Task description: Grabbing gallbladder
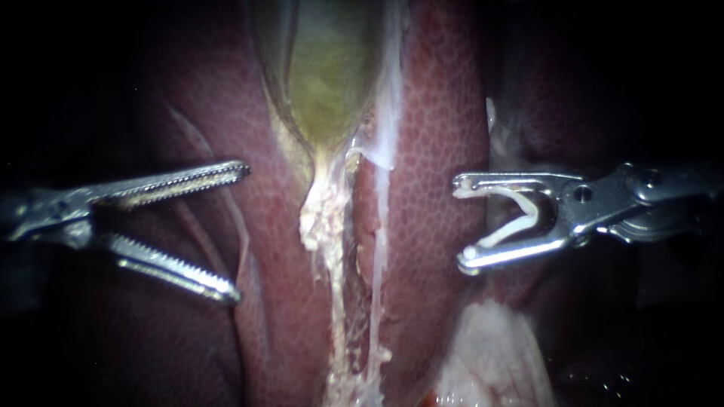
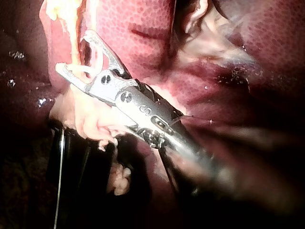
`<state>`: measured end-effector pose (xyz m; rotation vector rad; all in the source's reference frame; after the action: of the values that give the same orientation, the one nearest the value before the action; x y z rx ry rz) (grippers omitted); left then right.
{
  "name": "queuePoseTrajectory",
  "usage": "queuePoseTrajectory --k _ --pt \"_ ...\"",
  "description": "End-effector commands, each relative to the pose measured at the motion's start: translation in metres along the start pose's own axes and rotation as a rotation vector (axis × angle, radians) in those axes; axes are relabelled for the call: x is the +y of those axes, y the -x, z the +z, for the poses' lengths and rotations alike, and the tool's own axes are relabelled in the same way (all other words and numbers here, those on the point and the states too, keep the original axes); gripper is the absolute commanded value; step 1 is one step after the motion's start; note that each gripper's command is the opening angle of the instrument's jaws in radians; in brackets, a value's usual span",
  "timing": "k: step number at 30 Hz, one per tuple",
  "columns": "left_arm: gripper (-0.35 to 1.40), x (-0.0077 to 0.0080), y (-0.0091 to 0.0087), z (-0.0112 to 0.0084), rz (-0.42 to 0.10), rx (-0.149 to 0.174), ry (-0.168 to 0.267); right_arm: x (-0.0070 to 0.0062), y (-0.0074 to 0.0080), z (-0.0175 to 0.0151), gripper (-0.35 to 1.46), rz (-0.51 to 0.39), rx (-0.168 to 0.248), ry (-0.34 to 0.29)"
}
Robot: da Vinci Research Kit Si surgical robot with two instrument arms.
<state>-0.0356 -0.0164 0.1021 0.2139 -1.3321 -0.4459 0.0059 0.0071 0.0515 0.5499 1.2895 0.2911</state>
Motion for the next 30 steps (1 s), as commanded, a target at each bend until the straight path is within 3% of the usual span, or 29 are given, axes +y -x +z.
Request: queuePoseTrajectory --k 1,10,22,25,30 --pt "0.84 0.0 -0.0001 0.0001 0.0 0.0 0.001 0.0 0.0 0.0 0.6 0.0 0.0 0.0" --pt "0.84 0.0001 -0.0011 0.0022 0.005 0.002 0.015 0.0 0.0 0.0 0.6 0.0 0.0 0.0" --pt "0.79 0.0009 -0.0043 0.0072 -0.092 0.002 0.046 0.0 0.0 0.0 0.6 0.0 0.0 0.0" --pt "0.71 0.0008 -0.0051 0.0081 -0.123 -0.002 0.058 0.0 0.0 0.0 0.6 0.0 0.0 -0.001" --pt "0.58 0.001 -0.006 0.0092 -0.173 0.021 0.083 0.0 -0.0001 0.0001 0.6 0.0 0.0 0.0"
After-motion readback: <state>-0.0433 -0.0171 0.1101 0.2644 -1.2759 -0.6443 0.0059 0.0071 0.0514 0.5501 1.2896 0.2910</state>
